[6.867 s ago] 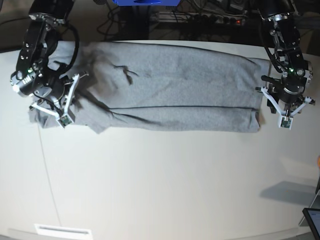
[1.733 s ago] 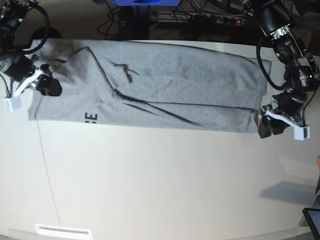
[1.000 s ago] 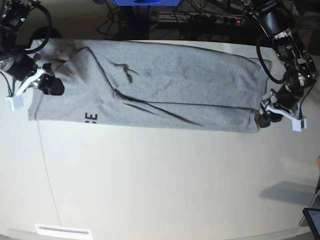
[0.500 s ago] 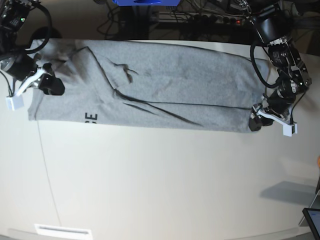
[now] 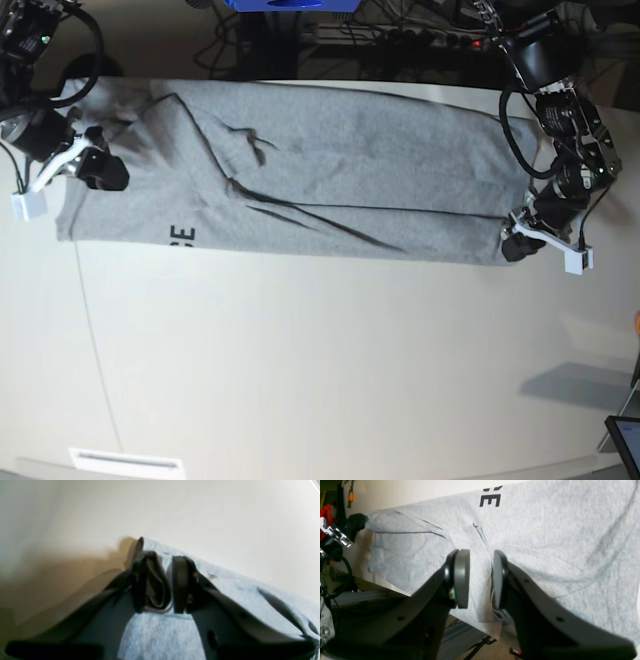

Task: Fold the T-shirt properly
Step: 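Move the left gripper to the folded corner and pinch the edge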

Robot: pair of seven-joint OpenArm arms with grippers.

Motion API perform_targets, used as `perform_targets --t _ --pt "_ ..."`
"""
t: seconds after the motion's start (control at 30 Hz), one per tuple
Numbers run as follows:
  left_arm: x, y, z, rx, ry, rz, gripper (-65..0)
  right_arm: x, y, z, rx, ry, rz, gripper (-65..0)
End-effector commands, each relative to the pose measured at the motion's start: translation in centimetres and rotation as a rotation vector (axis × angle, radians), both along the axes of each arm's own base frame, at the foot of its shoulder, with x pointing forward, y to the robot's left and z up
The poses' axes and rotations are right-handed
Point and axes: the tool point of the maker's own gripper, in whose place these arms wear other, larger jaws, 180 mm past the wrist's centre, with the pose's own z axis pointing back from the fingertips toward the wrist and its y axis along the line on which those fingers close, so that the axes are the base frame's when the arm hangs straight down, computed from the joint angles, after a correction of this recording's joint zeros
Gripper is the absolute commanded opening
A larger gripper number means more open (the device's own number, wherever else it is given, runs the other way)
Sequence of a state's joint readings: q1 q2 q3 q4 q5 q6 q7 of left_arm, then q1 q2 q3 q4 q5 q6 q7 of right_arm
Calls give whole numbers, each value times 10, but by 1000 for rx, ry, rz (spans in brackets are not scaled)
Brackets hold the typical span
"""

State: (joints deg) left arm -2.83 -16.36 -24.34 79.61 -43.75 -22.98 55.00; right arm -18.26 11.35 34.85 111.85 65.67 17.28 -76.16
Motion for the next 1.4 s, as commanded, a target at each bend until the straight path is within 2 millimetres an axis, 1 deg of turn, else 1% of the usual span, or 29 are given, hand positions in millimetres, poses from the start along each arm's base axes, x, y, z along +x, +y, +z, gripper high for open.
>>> perform_targets --t 0.0,0.1,0.17,0.2,0.27,0.33,0.37,0.47,0.57,0.63,0.8,0.87,0.97,1.03,1.23,1.3,1.37 --pt "10 5 18 14 -59 -2 -490 5 -2 10 -2 -41 3 -492" --pt "10 5 17 12 -55 -1 -494 5 -2 10 -2 -41 3 -492" --pt "8 6 12 4 -42 1 -501 5 -2 10 -2 -41 3 -492" --pt "8 3 7 1 -29 -7 -524 5 -2 10 -2 -41 3 -492" --pt "10 -6 4 0 -17 -35 -593 5 -2 10 -3 -40 3 -492" --pt "14 -11 4 0 -19 -50 -640 5 -2 10 -3 -40 3 -492" --pt "14 -12 5 1 -21 -54 -650 5 -2 10 -3 -40 3 -492" --pt "16 -13 8 4 -30 -57 -650 5 -2 10 -3 -40 3 -492" --pt "19 -16 21 29 -62 -74 -650 5 -3 9 -3 -39 2 -492" --pt "19 -17 29 47 -79 -84 -650 5 -4 5 6 -27 -4 -492" --pt "9 -18 30 73 -73 -99 -650 4 -7 -2 24 -5 -19 -492" --pt "2 -14 27 90 -55 -104 -650 5 -6 -2 25 -7 -18 -492" --pt "-4 -19 19 116 -16 -154 -650 5 -6 -1 28 -10 -19 -492" --pt "-8 -25 19 137 -11 -186 -650 5 -6 -1 28 -12 -19 -492" --pt "-19 -38 35 219 -26 -280 -650 5 -6 -1 29 -12 -19 -492" --pt "-23 -44 35 247 -17 -325 -650 5 -6 -1 29 -12 -19 -492" --pt "-28 -45 32 268 4 -357 -650 5 -6 -1 29 -12 -21 -492"
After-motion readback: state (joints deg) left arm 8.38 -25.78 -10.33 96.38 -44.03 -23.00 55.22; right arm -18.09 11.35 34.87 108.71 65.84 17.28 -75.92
